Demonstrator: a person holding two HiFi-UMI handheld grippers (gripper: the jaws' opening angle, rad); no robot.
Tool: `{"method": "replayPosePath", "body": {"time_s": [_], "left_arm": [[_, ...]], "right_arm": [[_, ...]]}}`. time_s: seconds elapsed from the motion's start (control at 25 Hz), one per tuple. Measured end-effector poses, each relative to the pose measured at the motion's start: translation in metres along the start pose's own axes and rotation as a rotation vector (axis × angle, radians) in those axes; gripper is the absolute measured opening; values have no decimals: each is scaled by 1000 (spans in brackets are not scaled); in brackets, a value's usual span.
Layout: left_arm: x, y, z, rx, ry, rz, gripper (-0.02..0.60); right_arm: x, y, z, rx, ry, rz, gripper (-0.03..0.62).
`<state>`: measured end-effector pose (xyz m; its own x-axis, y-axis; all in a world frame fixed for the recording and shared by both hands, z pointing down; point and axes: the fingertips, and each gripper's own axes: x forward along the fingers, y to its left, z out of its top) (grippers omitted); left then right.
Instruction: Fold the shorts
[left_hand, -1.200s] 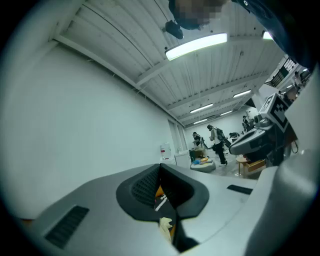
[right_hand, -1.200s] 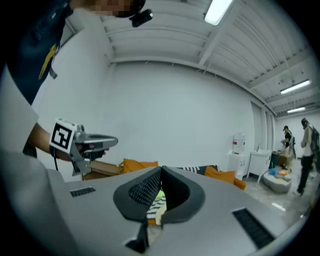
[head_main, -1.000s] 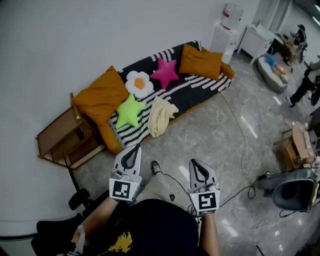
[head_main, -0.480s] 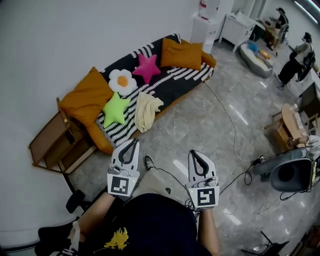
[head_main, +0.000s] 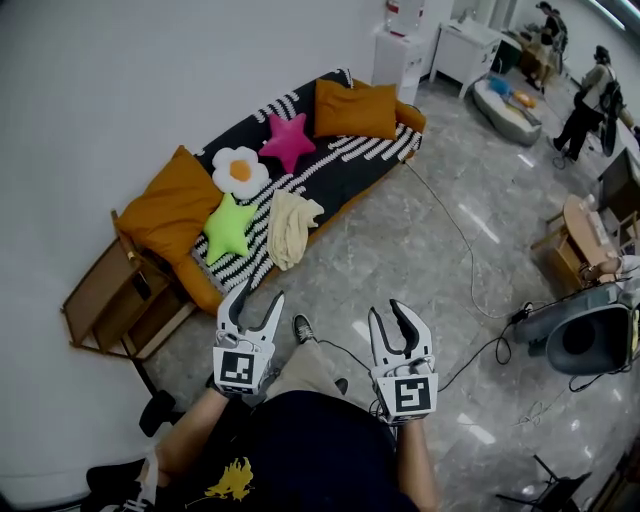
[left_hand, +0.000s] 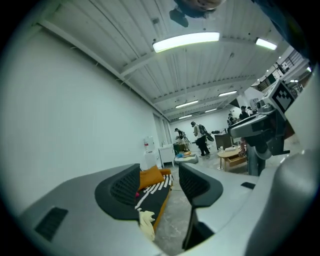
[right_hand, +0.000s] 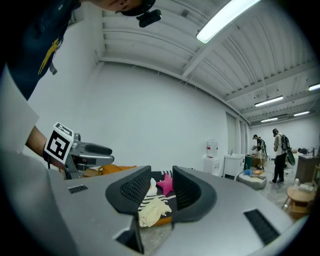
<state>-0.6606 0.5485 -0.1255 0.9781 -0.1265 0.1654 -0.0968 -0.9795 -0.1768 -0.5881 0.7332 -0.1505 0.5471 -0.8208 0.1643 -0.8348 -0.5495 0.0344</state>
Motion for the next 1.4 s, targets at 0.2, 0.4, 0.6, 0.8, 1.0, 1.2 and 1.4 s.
{"method": "replayPosePath", "body": {"time_s": [0.2,0.4,0.6,0.8,1.0,1.2,1.4], "left_arm": [[6,7,-24,-44,73,-43,310],[24,21,-48,-111,76,-45,344],[63,58,-76,-155,141,-25,353],[117,123,-99,-192,222,10,353],[160,188,-128,-289,245,44,353],[189,230,-165,-280,295,24,353],[217,265,-185,-302,325,59,353]], "right_arm": [[21,-4,1,85,-48,10,266],[60,-12,-10,101,-33,-17,531],[129,-18,-26,75,83,6,571],[214,-18,-32,0,196,56,571],[309,-17,-11,-20,199,39,568],[375,2,-20,-64,277,90,561],[431,17,-37,-44,320,161,552]]}}
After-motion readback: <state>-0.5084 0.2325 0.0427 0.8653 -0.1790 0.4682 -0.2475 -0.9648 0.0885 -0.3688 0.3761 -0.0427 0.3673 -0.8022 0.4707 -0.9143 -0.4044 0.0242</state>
